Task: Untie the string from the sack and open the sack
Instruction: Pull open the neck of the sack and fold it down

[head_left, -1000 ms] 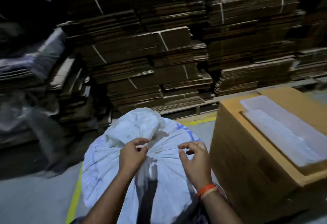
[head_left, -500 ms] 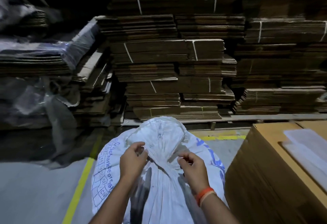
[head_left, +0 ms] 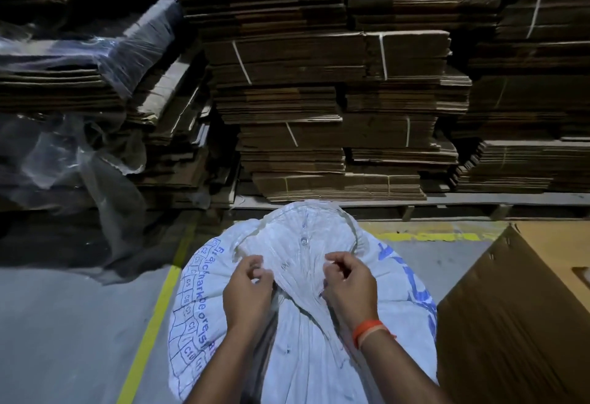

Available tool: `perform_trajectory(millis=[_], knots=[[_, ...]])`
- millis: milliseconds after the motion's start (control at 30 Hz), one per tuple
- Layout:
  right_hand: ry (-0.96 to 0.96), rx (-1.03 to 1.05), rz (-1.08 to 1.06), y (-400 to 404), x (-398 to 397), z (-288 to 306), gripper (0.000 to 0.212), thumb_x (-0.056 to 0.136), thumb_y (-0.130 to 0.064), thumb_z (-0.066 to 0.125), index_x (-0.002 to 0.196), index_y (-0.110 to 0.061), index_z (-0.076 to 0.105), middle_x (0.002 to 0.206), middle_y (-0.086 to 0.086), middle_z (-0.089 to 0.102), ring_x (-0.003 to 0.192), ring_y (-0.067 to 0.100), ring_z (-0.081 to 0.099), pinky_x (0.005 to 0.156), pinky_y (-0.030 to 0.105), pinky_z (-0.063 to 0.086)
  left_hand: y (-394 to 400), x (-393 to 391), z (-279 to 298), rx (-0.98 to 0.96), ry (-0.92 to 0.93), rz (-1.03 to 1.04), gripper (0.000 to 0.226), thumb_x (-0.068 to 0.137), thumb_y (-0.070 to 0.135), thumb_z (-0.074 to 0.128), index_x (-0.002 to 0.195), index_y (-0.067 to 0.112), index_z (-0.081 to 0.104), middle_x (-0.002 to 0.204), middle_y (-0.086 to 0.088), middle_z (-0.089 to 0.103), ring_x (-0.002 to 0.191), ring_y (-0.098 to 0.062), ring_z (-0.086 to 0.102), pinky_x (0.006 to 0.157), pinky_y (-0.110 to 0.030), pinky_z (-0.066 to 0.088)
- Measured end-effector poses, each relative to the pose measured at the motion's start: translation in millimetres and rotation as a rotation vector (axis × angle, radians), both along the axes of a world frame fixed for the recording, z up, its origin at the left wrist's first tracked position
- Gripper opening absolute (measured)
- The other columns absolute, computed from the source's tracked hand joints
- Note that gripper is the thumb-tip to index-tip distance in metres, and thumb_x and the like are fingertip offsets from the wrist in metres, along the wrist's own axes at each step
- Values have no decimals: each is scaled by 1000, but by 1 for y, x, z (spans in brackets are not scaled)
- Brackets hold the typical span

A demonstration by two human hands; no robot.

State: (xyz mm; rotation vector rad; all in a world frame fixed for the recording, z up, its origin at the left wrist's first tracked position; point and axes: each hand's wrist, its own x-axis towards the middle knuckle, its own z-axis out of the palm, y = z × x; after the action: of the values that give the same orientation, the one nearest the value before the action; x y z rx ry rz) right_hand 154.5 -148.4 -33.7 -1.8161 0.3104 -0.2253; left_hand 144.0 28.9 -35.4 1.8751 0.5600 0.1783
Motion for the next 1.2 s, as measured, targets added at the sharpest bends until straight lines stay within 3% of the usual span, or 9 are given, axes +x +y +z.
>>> perform_trajectory(millis=[100,233,367,467,533,700,800,967,1200], knots=[[-8,85,-70,-18,14,7,15,96,-8,67,106,-18,71,68,-2,52,57,6,52,56,8,46,6,9,-2,-39,-21,20,24,93,26,61,109,44,62,98,9,73,83,-21,74,76,-53,64],[9,7,-136,-25,21,12,7,93,-10,70,99,-13,69,75,4,60,68,18,56,52,3,41,4,14,2,-45,23,37,22,86,36,71,103,41,57,86,8,75,80,-22,75,77,-52,64],[74,-217,-51,-13,10,-10,22,86,-20,80,105,-22,70,112,4,55,81,-4,54,70,6,40,-8,5,-8,173,-5,-85,40,82,41,76,115,43,52,107,3,66,94,-22,68,76,-36,56],[106,-204,86,-2,8,-27,38,83,-23,83,119,-25,70,119,-1,66,90,2,62,83,16,49,-18,-2,-13,99,-12,-183,40,84,32,77,120,40,60,106,3,72,87,-13,69,76,-32,57],[126,-143,108,5,7,-31,43,83,-23,83,124,-26,70,116,-5,73,96,13,66,91,28,55,-26,-7,-12,137,-19,-180,33,87,26,76,117,36,67,101,5,75,82,-8,68,79,-32,58],[72,-178,67,-1,-7,-27,29,87,-17,80,114,-25,76,78,-13,66,65,4,57,62,5,45,-33,-34,-8,206,-51,-103,29,86,17,74,113,29,75,94,6,76,77,-6,67,79,-30,57],[75,-142,67,-18,-32,-26,23,88,-16,80,109,-25,77,78,-8,66,66,6,57,61,3,46,-31,-61,-10,215,-68,-74,24,86,20,74,108,29,77,89,7,75,72,-5,65,72,-26,52],[73,-118,110,-41,-74,-28,20,85,-19,83,102,-28,78,85,-9,72,69,9,59,68,17,47,-33,-103,-7,209,-76,-72,19,85,22,75,103,29,78,81,7,74,68,-8,66,65,-26,50],[110,-237,152,-78,-132,-26,15,82,-20,86,95,-27,82,86,-15,75,74,7,63,64,13,44,-34,-165,-7,258,-53,-75,18,83,21,75,98,32,78,75,8,71,67,-6,65,62,-21,44]])
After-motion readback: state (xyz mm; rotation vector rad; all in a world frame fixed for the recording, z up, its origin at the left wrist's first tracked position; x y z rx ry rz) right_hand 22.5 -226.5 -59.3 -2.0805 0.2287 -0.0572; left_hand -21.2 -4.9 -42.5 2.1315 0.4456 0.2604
